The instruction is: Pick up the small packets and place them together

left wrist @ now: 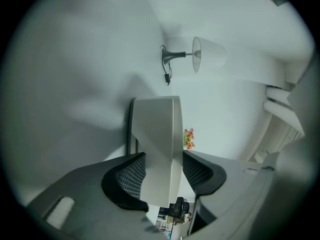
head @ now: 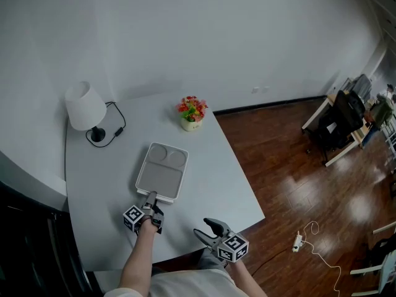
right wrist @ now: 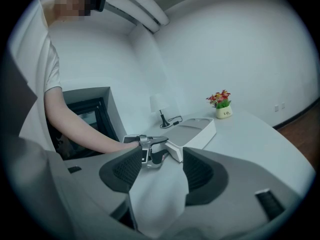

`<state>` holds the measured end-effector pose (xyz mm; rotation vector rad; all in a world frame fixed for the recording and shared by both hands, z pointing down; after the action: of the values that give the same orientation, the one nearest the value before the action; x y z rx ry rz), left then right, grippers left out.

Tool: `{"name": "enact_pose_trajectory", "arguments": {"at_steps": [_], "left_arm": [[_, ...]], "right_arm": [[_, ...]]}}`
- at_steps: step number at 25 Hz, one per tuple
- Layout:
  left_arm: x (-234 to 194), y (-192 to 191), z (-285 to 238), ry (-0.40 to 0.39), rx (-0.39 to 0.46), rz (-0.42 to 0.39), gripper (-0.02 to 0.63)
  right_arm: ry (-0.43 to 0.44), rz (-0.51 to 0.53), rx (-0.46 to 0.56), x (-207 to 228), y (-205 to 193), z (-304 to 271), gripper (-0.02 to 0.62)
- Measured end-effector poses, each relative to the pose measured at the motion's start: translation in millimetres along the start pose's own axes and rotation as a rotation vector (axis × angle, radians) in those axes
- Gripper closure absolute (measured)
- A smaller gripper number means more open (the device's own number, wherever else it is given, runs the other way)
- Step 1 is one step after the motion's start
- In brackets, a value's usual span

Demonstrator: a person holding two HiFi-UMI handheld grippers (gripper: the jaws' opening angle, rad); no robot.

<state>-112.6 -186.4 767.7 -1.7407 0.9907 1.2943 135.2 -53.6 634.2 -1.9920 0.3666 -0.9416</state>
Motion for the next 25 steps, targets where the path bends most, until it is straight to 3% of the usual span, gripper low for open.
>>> {"name": "enact_pose_trajectory", "arguments": {"at_steps": [6, 8, 10, 13, 18, 25], "left_arm": [[-0.3, -5.9, 11.2, -0.012, -0.011, 0.016, 0.37], [-2.9, -7.2, 19.1, -0.009, -0.001, 0.035, 0.381], [-10.2, -9.6, 30.8, -0.001, 0.013, 0.051, 0.431], [-19.3, -16.5, 51.8, -0.019, 0.019, 0.042, 0.431], [-29.5, -35.8, 108.2, -0.032, 0.006, 0.031, 0.434], [-59.2, -51.1, 195.3, 0.019, 0.028, 0.025, 0.434]], "right_arm": [[0.017, 0.009, -0.012, -8.3, -1.8, -0.3, 0.342], [0.025, 0.015, -0.013, -12.2, -1.5, -1.8, 0.342], [0.034, 0.02, -0.014, -15.5, -1.4, -3.5, 0.342], [0.049, 0.028, -0.02, -19.0, -3.3, -4.8, 0.342], [0.088, 0.034, -0.054, -26.9, -12.6, -9.1, 0.342], [0.158, 0.038, -0.095, -34.5, -16.3, -26.6, 0.342]]}}
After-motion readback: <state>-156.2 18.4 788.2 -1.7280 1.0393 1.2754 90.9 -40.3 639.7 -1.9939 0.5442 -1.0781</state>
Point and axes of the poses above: the fingertips, and each gripper's own axes: z backward along the fingers, x to its right, y out of its top, the point moved 6 cm from there along z, backward along the fingers, and after that the axes turned 11 degrees about -z, right-handed, at the moved point
